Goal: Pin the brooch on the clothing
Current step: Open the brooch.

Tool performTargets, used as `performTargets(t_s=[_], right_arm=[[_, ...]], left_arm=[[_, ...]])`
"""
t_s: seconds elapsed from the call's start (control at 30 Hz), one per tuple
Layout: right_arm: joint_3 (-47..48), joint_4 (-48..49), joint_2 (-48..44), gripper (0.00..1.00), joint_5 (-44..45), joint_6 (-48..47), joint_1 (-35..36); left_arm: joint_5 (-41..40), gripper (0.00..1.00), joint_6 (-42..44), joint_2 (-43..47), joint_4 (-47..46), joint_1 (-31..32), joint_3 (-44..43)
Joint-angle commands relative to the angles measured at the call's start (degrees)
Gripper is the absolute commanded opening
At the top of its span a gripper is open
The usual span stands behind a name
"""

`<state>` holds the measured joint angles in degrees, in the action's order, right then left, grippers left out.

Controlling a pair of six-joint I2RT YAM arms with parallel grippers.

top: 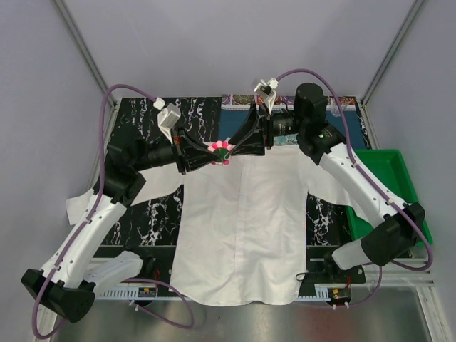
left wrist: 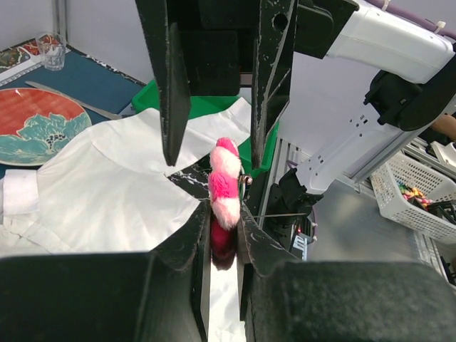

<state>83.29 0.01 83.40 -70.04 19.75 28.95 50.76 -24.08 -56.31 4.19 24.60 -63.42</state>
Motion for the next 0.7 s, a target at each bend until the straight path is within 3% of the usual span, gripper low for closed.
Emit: performTargets(t_s=[0.0, 0.07, 0.27, 0.3, 0.4, 0.5, 0.67], right_arm=[[1.4, 0.4, -0.1, 0.53, -0.6, -0.8, 1.5], [1.4, 0.4, 0.2, 0.43, -0.4, -0.9, 1.7], [2.0, -3.5, 0.8, 0.28, 0.7, -1.9, 2.3], [2.1, -3.7, 0.8, 0.17, 0.6, -2.1, 2.3], [2.6, -3.8, 0.9, 0.00, 0.6, -1.9, 2.3], [2.8, -3.4, 0.9, 0.00, 0.5, -0.9, 2.3], [2.7, -3.4, 1.8, 0.00, 0.3, 2.6, 2.4]], left_arm=[[1.3, 0.00, -2.4, 0.2, -4.0, -0.4, 0.2], [0.9, 0.00, -2.9, -0.2, -4.0, -0.4, 0.2], [0.9, 0.00, -3.8, -0.5, -5.3, -0.4, 0.4], [0.7, 0.00, -3.8, -0.5, -5.3, -0.4, 0.6], [0.2, 0.00, -4.1, -0.9, -4.9, -0.4, 0.7], [0.0, 0.00, -4.8, -1.1, -4.4, -0.4, 0.7], [0.2, 0.11, -5.7, -1.3, -3.1, -0.4, 0.8]])
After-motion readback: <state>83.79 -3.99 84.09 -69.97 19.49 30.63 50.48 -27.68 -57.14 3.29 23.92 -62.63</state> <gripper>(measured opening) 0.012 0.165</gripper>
